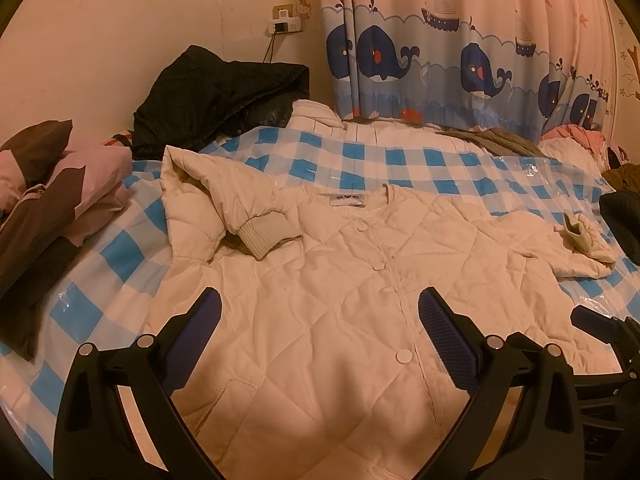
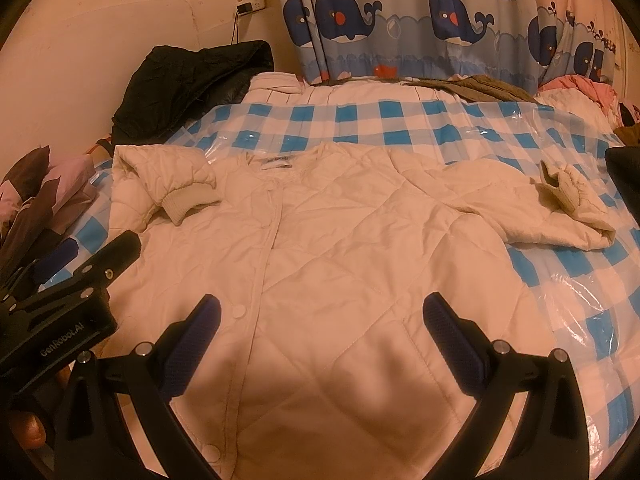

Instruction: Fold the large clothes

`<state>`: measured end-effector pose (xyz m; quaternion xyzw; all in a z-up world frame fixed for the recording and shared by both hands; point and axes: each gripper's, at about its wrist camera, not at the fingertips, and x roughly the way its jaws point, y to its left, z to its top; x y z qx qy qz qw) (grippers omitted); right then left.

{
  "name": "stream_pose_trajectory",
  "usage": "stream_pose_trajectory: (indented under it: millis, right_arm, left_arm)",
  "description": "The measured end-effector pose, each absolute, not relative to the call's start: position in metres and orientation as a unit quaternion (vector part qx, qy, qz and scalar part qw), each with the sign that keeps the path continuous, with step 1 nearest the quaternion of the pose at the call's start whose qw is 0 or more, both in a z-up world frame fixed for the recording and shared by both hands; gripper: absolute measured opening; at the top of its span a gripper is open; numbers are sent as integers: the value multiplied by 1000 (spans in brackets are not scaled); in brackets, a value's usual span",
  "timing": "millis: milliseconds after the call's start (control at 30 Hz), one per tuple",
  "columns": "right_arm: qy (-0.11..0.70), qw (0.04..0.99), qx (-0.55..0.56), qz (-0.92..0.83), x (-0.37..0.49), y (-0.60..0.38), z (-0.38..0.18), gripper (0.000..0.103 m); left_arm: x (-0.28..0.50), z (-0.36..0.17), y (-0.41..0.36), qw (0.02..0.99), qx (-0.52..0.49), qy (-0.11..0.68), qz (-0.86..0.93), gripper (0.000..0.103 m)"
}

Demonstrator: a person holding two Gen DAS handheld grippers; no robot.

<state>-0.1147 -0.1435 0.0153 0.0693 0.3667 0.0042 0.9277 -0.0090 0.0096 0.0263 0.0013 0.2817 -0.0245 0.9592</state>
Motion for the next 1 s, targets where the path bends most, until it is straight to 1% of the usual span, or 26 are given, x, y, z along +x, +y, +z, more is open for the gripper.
stream_pose_trajectory:
  millis: [133, 200, 300, 367, 400, 500, 600, 700, 800, 867, 933, 1000]
  right_arm:
    - [368, 927, 66, 6, -115, -141, 15, 98]
    - [368, 928, 64, 6, -116, -138, 14, 98]
    - [368, 928, 65, 5, -116, -138, 14, 98]
    - [369, 928, 59, 3, -116, -137, 14, 98]
    - [369, 928, 54, 0, -115, -138, 13, 98]
    - [365, 930, 35, -32, -111, -146, 17, 98]
    - [352, 933, 38, -72, -107, -175, 31, 98]
    - [327, 937, 48, -115, -102, -226, 53, 98]
    - [314, 935, 10, -163, -77, -289, 63, 97]
    - [347, 917, -29, -195, -47, -327, 57, 97]
    - [393, 898, -46, -193, -16, -358, 44, 97]
    - [427, 874, -85, -214, 12, -378, 24, 97]
  left_arm:
    - [-10, 32, 11, 962, 2, 273, -29, 95]
    - [-11, 31, 4, 961, 41, 273, -18, 95]
    - [-7, 32, 3, 957, 56, 285, -18, 95]
    - [-1, 25, 7, 944, 41, 325, -24, 95]
    - [1, 26, 10, 945, 40, 324, -23, 95]
    - [7, 20, 27, 935, -14, 352, -26, 95]
    - [14, 15, 40, 932, -39, 359, -14, 95]
    - [16, 13, 46, 933, -41, 359, 3, 95]
    - [18, 9, 48, 932, -36, 361, 14, 95]
    - [20, 5, 46, 929, -29, 368, 14, 95]
    - [19, 2, 39, 928, -11, 372, 19, 95]
    - [20, -2, 34, 928, 1, 372, 19, 95]
